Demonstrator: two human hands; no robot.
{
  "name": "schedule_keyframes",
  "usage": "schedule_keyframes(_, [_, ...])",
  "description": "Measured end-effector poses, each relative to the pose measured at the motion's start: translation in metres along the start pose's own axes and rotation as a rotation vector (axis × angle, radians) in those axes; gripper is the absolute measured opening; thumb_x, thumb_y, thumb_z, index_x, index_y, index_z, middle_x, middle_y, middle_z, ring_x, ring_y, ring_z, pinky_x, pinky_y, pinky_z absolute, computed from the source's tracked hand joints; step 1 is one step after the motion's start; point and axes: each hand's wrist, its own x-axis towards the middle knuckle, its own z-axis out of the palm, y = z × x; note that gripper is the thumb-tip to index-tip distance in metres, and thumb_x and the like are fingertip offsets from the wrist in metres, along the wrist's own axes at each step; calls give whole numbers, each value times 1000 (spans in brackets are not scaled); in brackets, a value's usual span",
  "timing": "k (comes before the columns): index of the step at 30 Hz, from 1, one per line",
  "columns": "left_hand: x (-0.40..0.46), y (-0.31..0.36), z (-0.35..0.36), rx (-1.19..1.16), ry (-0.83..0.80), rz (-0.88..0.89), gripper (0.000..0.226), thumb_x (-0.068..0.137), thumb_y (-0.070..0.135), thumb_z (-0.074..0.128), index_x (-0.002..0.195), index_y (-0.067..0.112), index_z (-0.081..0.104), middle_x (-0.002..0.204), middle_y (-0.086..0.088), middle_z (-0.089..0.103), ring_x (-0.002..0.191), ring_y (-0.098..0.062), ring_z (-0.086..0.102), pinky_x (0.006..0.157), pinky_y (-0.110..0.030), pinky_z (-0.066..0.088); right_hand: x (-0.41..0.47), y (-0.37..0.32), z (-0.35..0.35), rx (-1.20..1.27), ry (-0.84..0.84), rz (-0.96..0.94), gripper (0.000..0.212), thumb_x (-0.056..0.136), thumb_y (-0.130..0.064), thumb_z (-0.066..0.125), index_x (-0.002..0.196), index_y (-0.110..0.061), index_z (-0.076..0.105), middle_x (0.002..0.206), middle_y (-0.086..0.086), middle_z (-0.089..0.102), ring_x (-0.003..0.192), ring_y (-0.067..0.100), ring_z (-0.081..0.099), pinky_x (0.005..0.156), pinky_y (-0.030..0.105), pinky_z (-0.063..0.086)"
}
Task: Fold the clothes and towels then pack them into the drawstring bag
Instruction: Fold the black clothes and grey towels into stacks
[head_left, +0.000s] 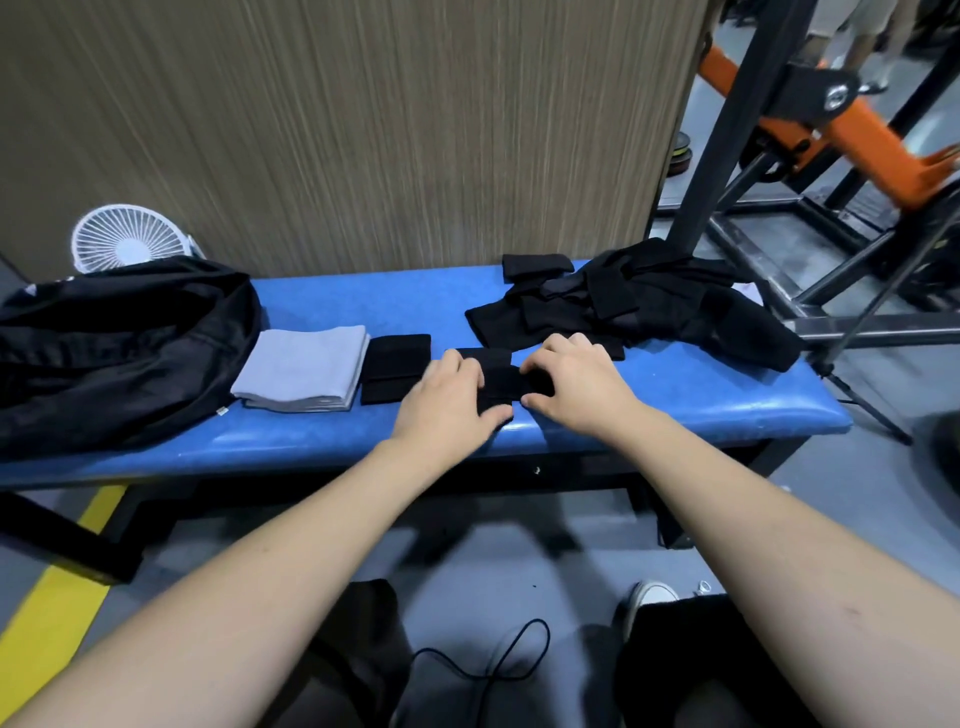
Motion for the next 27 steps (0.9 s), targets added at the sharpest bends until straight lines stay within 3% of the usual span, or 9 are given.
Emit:
schedule_keyframes(6, [8,16,4,147,-24,-45,74,74,74,64,115,14,50,116,-2,45,110,-19,47,78,-30,41,-3,5,-2,168,-62,10,36,82,-38,75,114,-25,65,110,-9,51,98,16,39,91,32,41])
schedule_keyframes(10, [13,23,2,160,-17,-31,39,95,45,54,115,12,52,118,-8,50,108,-25,51,79,-36,47,-6,8,-2,234,-75,10,34,80,-31,78,110,-23,66,108,-7,52,98,18,40,89,31,42])
schedule_keyframes(13, [17,23,-3,130,31,-34,21,99,26,45,106,9,55,109,-9,57,91,-27,54,69,-34,39,-7,8,-2,263,-64,22,37,81,-30,78,114,-22,65,111,-3,55,104,21,43,92,33,42])
schedule_keyframes(15, [17,20,-8,20,56,-68,17,99,22,43,97,8,54,96,-8,61,80,-27,53,64,-35,38,-8,5,-2,275,-32,9,38,83,-32,77,116,-21,64,113,-2,57,105,21,44,94,33,42])
schedule_keyframes(18, [15,16,-16,-369,71,-165,16,97,24,47,92,12,56,82,-2,63,72,-21,56,61,-34,42,-6,-2,-4,310,41,-40,37,86,-30,74,119,-20,62,118,-2,58,107,21,47,98,37,42])
schedule_keyframes(20, [16,13,-16,-658,72,-232,12,96,24,50,92,15,57,85,2,63,73,-16,57,70,-32,49,-4,-6,-6,372,87,-49,39,87,-27,72,123,-21,59,122,-2,55,112,20,49,100,37,43])
schedule_keyframes(23, [18,9,-16,-1046,101,-328,6,97,14,50,97,19,53,99,-8,62,89,-22,65,84,-37,59,-1,-10,-6,457,122,-49,43,89,-26,69,130,-27,55,126,-5,51,117,16,49,105,36,43])
schedule_keyframes(25, [16,4,-16,-1130,83,-347,21,95,3,46,103,23,47,97,-11,60,87,-20,65,84,-37,60,-1,-11,-5,471,65,-36,44,91,-27,67,133,-31,54,127,-5,50,120,17,47,106,35,41])
schedule_keyframes(27, [13,-5,-17,-969,16,-316,31,92,0,42,105,27,49,84,-6,59,74,-16,61,80,-36,60,-1,-12,-3,432,-25,-39,47,91,-27,67,136,-35,54,129,-2,49,121,20,45,107,34,37])
